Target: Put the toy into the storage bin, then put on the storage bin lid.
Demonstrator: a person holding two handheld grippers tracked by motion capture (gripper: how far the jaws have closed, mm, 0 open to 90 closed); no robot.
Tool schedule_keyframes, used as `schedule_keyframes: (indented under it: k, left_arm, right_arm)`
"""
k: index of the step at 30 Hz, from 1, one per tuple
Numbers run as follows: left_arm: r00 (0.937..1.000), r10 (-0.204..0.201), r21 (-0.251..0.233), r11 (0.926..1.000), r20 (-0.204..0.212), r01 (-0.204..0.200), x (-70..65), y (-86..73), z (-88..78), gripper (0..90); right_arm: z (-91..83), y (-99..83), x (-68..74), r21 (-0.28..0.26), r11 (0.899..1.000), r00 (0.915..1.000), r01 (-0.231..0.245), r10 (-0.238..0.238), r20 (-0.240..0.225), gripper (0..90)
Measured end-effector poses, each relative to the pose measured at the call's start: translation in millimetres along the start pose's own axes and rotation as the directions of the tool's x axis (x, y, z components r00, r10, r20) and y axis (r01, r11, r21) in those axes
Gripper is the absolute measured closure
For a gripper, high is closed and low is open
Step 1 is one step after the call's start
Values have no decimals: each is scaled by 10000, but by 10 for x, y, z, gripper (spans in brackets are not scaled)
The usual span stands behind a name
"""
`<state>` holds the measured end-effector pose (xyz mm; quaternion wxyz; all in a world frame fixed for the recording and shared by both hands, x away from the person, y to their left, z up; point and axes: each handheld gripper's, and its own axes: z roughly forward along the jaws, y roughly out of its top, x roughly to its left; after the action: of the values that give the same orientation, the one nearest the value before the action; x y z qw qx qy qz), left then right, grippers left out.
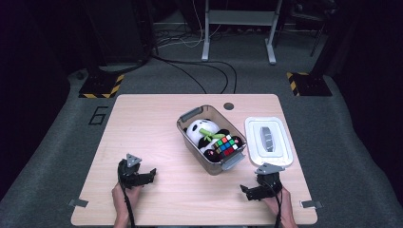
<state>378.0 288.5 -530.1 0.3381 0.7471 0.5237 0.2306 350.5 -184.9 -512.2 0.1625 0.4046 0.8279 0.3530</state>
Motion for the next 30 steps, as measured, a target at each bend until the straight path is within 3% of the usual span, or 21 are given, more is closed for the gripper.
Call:
schedule_keyframes:
  k: [14, 25, 30]
  left_arm:
    - [10000, -20, -4, 10000, -53, 20, -3, -3, -3, 140]
    - [10000, -67, 40, 10000, -70, 67, 1, 16, 13, 140]
    - [9999, -88, 35, 10000, -74, 89, -1, 14, 12, 140]
  right_arm:
    - [-93, 180, -138, -20, 9997, 9986, -229, 230, 485, 0]
    - [-88, 285, -429, 5, 9952, 9909, -978, 974, 925, 0]
    - [-102, 378, -580, 1, 9941, 9837, -1086, 1074, 1445, 0]
